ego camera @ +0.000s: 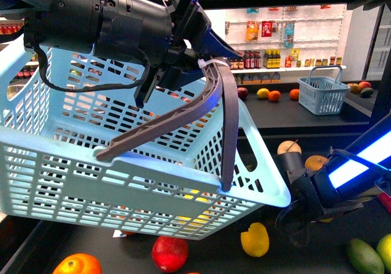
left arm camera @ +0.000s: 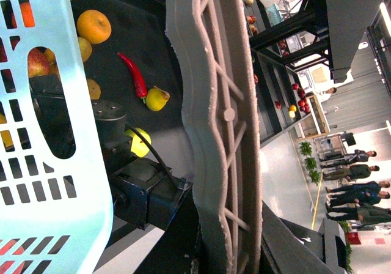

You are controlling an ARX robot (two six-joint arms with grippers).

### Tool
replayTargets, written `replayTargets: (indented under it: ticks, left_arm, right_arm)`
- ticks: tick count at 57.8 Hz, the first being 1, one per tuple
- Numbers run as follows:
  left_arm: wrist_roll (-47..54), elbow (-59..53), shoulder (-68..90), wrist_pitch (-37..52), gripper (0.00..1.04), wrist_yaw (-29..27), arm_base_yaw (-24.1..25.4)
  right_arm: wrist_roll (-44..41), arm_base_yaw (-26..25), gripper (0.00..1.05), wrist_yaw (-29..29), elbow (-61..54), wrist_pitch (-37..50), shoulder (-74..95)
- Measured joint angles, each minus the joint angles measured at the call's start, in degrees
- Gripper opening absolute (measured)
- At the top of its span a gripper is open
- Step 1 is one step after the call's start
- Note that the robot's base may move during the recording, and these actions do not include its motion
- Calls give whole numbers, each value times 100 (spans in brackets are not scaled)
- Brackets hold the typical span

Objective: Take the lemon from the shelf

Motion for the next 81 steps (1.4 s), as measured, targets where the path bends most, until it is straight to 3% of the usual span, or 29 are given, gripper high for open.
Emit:
replayTargets:
  ticks: [39,51,57,81]
  left_arm:
    - [0,0,0,0,11,0,0]
    - [0,0,0,0,11,0,0]
    - [0,0,0,0,11,2,0]
    - [0,0,0,0,11,0,0]
  right_arm:
    - [-2,116,102,459,1167,-592,916]
    - [0,118,73,476,1320,-695,1025]
    - [-2,116,66,494,1338,-752,1027]
    - [55,-72,65,522,868,-612,772]
